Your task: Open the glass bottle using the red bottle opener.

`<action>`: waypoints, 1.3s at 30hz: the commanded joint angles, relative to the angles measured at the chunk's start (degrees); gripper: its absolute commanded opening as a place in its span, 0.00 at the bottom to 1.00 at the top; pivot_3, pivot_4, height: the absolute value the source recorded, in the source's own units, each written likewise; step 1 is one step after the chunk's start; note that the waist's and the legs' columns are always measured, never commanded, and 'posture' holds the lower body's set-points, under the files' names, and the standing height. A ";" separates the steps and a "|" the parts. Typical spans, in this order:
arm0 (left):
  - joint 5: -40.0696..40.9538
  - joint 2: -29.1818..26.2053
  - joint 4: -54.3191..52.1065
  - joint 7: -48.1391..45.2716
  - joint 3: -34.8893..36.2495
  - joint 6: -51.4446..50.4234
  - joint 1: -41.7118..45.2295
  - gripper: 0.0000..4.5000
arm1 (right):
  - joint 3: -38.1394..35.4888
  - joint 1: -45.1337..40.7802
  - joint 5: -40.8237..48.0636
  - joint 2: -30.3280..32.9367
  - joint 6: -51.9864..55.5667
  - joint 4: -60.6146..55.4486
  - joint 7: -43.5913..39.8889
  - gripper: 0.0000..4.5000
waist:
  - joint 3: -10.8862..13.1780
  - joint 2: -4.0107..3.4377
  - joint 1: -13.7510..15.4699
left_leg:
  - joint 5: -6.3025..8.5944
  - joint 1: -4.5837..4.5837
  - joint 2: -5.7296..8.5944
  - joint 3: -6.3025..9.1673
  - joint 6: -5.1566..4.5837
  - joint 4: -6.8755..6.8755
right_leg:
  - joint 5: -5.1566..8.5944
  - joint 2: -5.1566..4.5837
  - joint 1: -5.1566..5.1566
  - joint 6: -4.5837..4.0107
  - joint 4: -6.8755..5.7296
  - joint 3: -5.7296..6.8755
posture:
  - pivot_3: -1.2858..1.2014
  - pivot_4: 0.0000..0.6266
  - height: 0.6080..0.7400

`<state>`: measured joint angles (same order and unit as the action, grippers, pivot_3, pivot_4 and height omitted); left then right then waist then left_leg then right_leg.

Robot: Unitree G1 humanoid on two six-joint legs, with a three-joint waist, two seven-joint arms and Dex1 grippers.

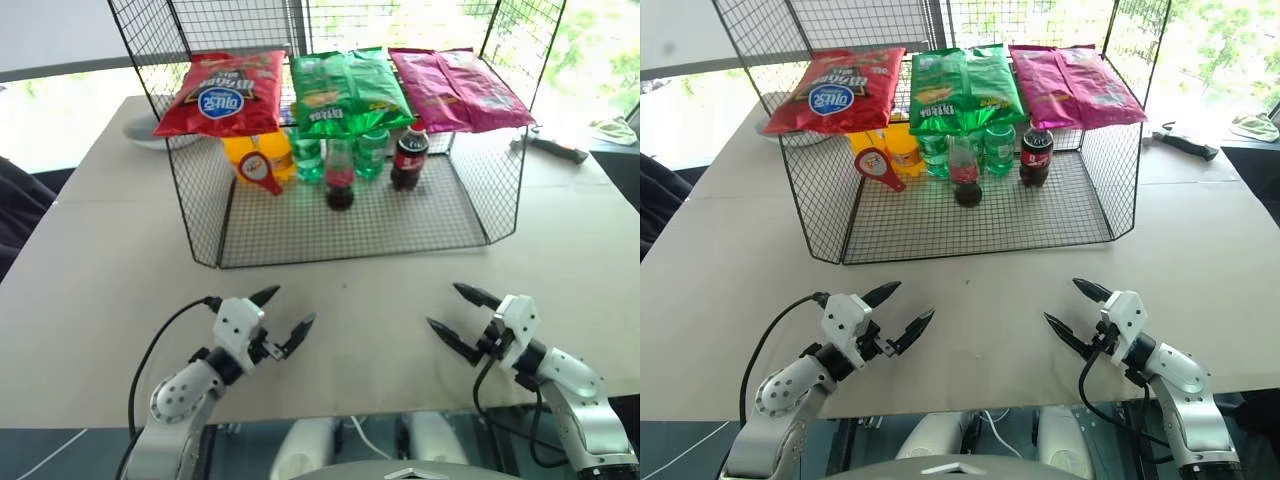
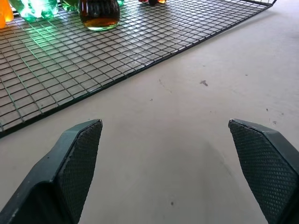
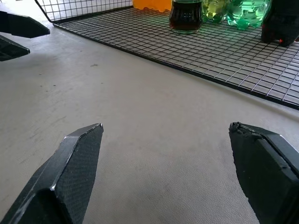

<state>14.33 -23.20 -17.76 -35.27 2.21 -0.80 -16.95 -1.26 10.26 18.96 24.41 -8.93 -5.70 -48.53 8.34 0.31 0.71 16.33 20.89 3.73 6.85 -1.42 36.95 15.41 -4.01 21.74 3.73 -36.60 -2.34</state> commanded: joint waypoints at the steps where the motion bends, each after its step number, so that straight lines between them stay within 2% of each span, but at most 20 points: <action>1: 0.74 -0.12 -1.57 0.02 0.61 0.49 -0.66 1.00 | -0.58 0.12 0.78 0.40 -0.87 -1.23 -0.43 0.97 | 0.00 0.00 0.01 | 0.00 0.00 0.00 0.01 0.00 0.00 | 0.00 0.00 0.00 0.00 0.00 0.00 | 0.52 0.24 1.00; 7: 2.07 0.67 -1.08 1.30 1.38 -0.69 0.73 1.00 | 0.25 -0.98 -0.59 0.45 -1.77 -0.52 -0.68 0.97 | 0.00 0.01 0.02 | 0.00 0.00 0.00 0.00 0.00 0.00 | 0.00 0.00 0.00 0.00 -0.01 0.01 | 0.52 0.24 1.00; 11: 1.05 1.90 1.80 4.34 2.99 0.93 4.99 1.00 | 1.05 -2.34 -0.08 -0.14 -0.66 -2.04 -0.43 0.97 | 0.01 0.01 0.05 | -0.01 -0.02 0.01 0.01 0.01 0.04 | 0.00 0.02 0.00 0.01 -0.06 0.05 | 0.52 0.24 1.00; 17: 1.52 5.30 8.52 10.67 7.49 4.36 17.41 1.00 | 4.55 -5.11 6.28 -1.98 6.69 -11.49 -0.51 0.97 | 0.00 0.04 0.05 | -0.14 -0.02 0.00 0.04 0.24 0.13 | -0.01 0.05 0.00 0.01 -0.15 0.15 | 0.52 0.24 1.00; 22: 2.62 5.85 13.83 13.60 10.98 5.41 28.10 1.00 | 7.23 -8.15 10.73 -2.84 13.22 -19.50 1.05 0.97 | 0.03 0.18 0.04 | -0.16 0.02 0.03 0.06 0.27 0.17 | -0.02 0.06 0.01 0.02 -0.14 0.19 | 0.52 0.24 1.00; 38: 1.90 6.27 28.34 10.90 9.97 12.03 41.37 1.00 | 8.94 -15.79 11.72 -4.50 19.67 -27.18 7.01 0.97 | 0.02 0.35 -0.02 | -0.18 0.14 0.08 0.08 0.29 0.28 | -0.03 0.13 0.13 0.03 -0.21 0.22 | 0.52 0.24 1.00; 39: 2.07 6.52 28.52 10.71 9.96 12.31 41.67 0.94 | 8.89 -15.79 11.76 -4.48 19.71 -27.18 7.05 0.99 | 0.02 0.35 -0.02 | -0.18 0.14 0.08 0.08 0.29 0.28 | -0.03 0.18 0.13 0.03 -0.21 0.21 | 0.52 0.24 1.00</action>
<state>15.99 -16.91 10.96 -23.71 12.70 9.57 23.79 8.05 -5.32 29.72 19.91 10.89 -30.68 -41.89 8.36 0.65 0.69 16.15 21.06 3.81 6.93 -1.12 37.22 15.38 -3.80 21.90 3.76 -36.79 -2.13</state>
